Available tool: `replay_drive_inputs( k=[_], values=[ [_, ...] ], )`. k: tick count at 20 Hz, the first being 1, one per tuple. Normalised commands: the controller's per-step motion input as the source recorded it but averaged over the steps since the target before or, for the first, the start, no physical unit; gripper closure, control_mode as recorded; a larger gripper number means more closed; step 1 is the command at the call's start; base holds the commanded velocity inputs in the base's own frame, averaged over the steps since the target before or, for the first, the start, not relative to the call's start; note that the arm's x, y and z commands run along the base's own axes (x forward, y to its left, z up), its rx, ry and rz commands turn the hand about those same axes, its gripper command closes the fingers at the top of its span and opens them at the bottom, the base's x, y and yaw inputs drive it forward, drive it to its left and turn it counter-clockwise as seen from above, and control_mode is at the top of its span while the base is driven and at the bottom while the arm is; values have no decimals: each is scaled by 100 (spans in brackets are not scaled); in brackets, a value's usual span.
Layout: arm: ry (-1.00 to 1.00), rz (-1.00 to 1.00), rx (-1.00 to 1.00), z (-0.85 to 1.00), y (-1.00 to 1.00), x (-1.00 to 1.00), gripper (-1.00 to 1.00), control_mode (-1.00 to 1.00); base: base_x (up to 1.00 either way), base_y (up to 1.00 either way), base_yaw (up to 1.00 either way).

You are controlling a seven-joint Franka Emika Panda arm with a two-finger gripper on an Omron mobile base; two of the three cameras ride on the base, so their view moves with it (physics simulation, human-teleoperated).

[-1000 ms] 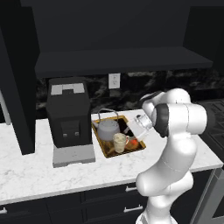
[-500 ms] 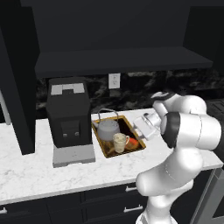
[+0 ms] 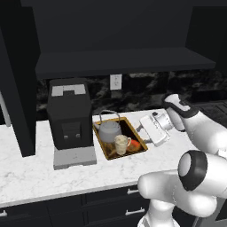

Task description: Pick the kettle from the counter and place it on the tray. Then pick the mug from the cabinet and place it on the tray. Then close the cabinet doors.

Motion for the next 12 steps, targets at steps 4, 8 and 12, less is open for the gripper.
replay_drive_inputs(
  k=[4,8,12],
  values=[
    [-12,-1,0,47,6,-51,-100,-100,0,0,0],
    [-8,0,-2,40,2,-52,-100,-100,0,0,0],
    [-2,0,0,43,8,-42,-100,-100,0,0,0]
  ],
)
